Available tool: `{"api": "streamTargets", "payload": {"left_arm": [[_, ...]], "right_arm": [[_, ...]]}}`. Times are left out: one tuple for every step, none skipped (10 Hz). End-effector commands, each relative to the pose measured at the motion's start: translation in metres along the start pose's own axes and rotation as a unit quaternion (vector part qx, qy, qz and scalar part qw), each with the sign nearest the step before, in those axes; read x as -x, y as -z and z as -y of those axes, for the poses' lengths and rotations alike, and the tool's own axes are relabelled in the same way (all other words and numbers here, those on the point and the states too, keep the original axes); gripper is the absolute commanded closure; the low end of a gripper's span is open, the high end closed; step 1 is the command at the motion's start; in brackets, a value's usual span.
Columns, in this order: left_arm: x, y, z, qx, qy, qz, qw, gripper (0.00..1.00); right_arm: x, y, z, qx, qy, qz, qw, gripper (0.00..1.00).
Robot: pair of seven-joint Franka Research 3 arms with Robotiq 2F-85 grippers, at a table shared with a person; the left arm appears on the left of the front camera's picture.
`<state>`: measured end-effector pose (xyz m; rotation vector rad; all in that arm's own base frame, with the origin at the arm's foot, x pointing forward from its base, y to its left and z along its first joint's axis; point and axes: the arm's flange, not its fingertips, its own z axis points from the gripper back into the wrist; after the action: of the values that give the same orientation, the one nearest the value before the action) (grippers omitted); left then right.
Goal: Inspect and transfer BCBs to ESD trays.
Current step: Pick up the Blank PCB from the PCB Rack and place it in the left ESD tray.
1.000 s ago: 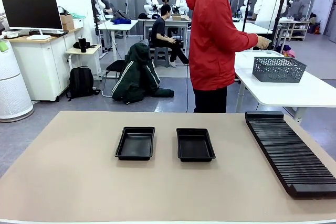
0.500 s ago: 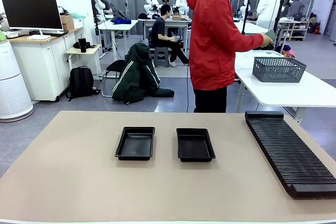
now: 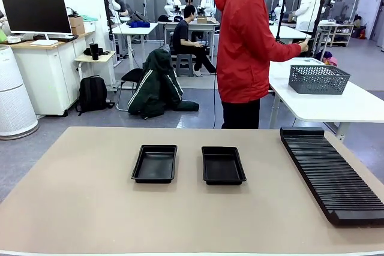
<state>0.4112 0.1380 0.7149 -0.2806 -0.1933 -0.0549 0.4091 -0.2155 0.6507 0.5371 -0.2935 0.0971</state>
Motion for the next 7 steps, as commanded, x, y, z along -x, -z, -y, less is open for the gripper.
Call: {"api": "streamTargets", "payload": {"left_arm": [[-0.002, 0.0007, 0.0025, 0.006, -0.004, 0.005, 1.0, 0.0], [0.0, 0.0, 0.0, 0.0, 0.0, 0.0, 1.0, 0.0], [0.0, 0.0, 0.0, 0.0, 0.0, 0.0, 1.0, 0.0], [0.0, 0.0, 0.0, 0.0, 0.0, 0.0, 1.0, 0.0], [0.0, 0.0, 0.0, 0.0, 0.0, 0.0, 1.0, 0.0], [0.0, 0.0, 0.0, 0.0, 0.0, 0.0, 1.0, 0.0], [0.0, 0.0, 0.0, 0.0, 0.0, 0.0, 1.0, 0.0]], "right_arm": [[0.0013, -0.0008, -0.0007, 0.0, 0.0, 0.001, 1.0, 0.0], [0.0013, -0.0008, -0.0007, 0.0, 0.0, 0.001, 1.0, 0.0], [0.0013, -0.0008, -0.0007, 0.0, 0.0, 0.001, 1.0, 0.0], [0.0013, -0.0008, -0.0007, 0.0, 0.0, 0.001, 1.0, 0.0], [0.0013, -0.0008, -0.0007, 0.0, 0.0, 0.001, 1.0, 0.0], [0.0013, -0.0008, -0.0007, 0.0, 0.0, 0.001, 1.0, 0.0], [0.0013, -0.0008, -0.0007, 0.0, 0.0, 0.001, 1.0, 0.0]]}}
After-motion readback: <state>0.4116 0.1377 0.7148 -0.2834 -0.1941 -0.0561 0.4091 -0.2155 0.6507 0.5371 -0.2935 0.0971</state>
